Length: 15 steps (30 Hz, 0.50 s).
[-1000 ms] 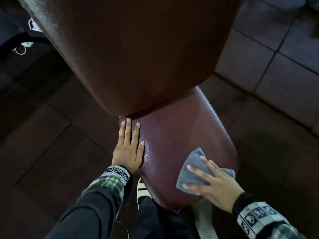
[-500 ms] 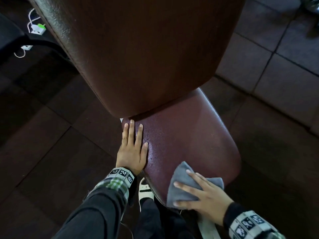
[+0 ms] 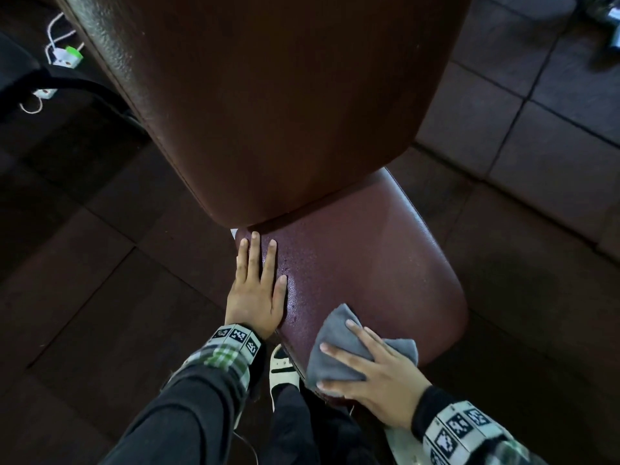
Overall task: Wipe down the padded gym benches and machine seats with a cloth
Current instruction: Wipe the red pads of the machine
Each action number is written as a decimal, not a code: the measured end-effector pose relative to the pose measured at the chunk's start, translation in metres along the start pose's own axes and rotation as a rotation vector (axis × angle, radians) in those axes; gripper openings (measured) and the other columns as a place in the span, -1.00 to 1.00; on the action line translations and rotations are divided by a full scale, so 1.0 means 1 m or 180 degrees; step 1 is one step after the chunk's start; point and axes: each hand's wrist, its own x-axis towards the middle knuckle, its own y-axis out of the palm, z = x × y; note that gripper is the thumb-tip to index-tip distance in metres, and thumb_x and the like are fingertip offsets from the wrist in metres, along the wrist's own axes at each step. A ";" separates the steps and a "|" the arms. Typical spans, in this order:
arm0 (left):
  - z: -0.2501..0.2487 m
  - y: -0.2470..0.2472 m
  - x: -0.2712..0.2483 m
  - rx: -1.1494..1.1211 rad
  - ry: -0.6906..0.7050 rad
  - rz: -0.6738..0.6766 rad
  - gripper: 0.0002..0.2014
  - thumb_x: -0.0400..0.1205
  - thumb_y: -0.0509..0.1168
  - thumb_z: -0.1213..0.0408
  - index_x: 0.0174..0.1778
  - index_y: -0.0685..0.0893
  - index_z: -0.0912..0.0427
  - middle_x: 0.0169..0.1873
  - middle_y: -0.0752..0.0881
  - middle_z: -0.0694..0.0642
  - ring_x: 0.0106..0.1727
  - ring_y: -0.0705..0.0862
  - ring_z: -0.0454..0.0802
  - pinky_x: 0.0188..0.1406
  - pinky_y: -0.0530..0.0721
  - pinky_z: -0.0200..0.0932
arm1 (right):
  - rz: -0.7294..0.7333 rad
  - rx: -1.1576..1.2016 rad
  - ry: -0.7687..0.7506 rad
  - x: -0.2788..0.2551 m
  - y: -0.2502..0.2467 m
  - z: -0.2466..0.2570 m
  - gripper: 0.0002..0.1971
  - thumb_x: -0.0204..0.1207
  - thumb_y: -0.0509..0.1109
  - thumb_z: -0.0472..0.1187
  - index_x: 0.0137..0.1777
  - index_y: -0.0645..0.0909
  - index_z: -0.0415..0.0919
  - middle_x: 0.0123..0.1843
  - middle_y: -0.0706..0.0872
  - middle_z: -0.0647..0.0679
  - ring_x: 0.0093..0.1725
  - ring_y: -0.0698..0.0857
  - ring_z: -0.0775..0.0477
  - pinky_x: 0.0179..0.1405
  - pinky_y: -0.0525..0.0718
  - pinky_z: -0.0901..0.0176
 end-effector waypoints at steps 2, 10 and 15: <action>0.000 -0.001 -0.001 0.0013 -0.0050 0.0062 -0.36 0.76 -0.14 -0.04 0.74 -0.02 0.14 0.74 -0.09 0.21 0.74 -0.17 0.20 0.66 0.04 0.04 | -0.0103 -0.0043 0.0183 -0.017 0.004 -0.007 -0.38 0.38 0.23 -0.01 0.48 0.31 0.34 0.63 0.24 -0.04 0.56 0.28 -0.35 0.37 0.42 -0.29; -0.025 -0.022 -0.021 -0.0398 -0.0367 0.0106 -0.35 0.71 -0.19 -0.07 0.71 0.18 0.14 0.72 0.03 0.05 0.74 -0.09 -0.05 0.67 -0.20 0.05 | -0.0637 0.0507 0.1003 0.011 -0.020 -0.028 -0.45 0.50 0.19 -0.05 0.50 0.30 0.35 0.65 0.15 0.02 0.59 -0.01 -0.47 0.44 0.22 -0.34; -0.080 -0.021 -0.066 -0.0324 -0.0209 -0.0283 -0.52 0.68 0.05 0.15 0.48 0.56 0.21 0.51 0.55 0.11 0.53 0.51 0.05 0.54 0.40 0.26 | -0.1010 0.1801 0.0994 0.040 -0.030 -0.029 -0.38 0.45 0.12 -0.07 0.52 0.21 0.39 0.67 -0.04 0.22 0.66 -0.21 -0.07 0.55 -0.18 -0.06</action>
